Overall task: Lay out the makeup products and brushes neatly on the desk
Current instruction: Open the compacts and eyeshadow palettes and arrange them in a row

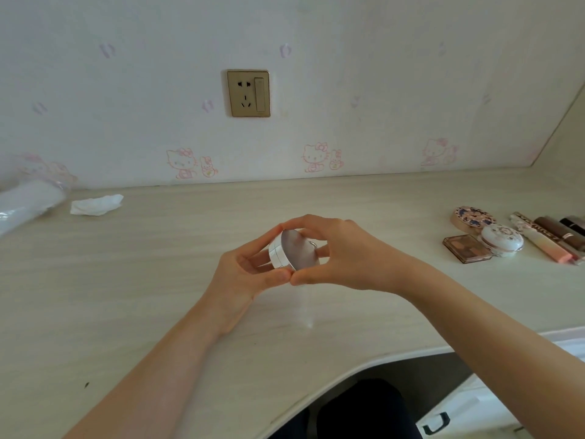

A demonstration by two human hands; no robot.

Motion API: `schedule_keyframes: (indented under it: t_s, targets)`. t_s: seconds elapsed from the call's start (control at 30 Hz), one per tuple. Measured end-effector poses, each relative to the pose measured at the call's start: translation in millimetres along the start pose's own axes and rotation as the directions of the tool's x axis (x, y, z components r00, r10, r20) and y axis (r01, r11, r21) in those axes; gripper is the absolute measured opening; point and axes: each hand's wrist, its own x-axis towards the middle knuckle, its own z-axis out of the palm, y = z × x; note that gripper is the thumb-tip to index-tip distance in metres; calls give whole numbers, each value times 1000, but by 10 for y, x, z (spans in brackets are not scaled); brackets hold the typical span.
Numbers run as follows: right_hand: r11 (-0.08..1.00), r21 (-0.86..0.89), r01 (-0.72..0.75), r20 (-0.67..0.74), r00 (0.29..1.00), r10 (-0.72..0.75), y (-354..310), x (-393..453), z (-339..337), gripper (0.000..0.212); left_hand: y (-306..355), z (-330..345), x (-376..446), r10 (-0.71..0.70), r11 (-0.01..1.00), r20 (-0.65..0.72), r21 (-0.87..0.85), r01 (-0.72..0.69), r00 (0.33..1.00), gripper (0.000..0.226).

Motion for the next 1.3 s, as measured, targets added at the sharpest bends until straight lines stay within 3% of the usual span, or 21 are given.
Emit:
schedule_keyframes:
  t_s: [0.2,0.3,0.73,0.93,1.13,1.3]
  targets:
    - [984,-175,10,63,998,1,-80,-79,30,68,6,10,9,-7,1000,28,27,6,1000,66]
    - [993,-115,-18,32,999,22,-64,-37,26,74,1,8,16,-3,1000,19,18,2,1000,67]
    - [998,61,2,48,999,-5,4,173,-111,65,-18,-44,58,48,999,-28,16,-47,998,68]
    - [1000,6,-13,108,994,12,1,222,-204,67,-39,-55,109,-20,1000,-72,-23,18,997,73]
    - [994,-106,12,82,997,-3,-78,207,-230,59,-10,-57,121,-9,963,-125,265,42,992,75]
    - [992,-87,87,149,986,-74,-82,159,-180,56,62,-163,139,-54,871,23,490,36,998,87]
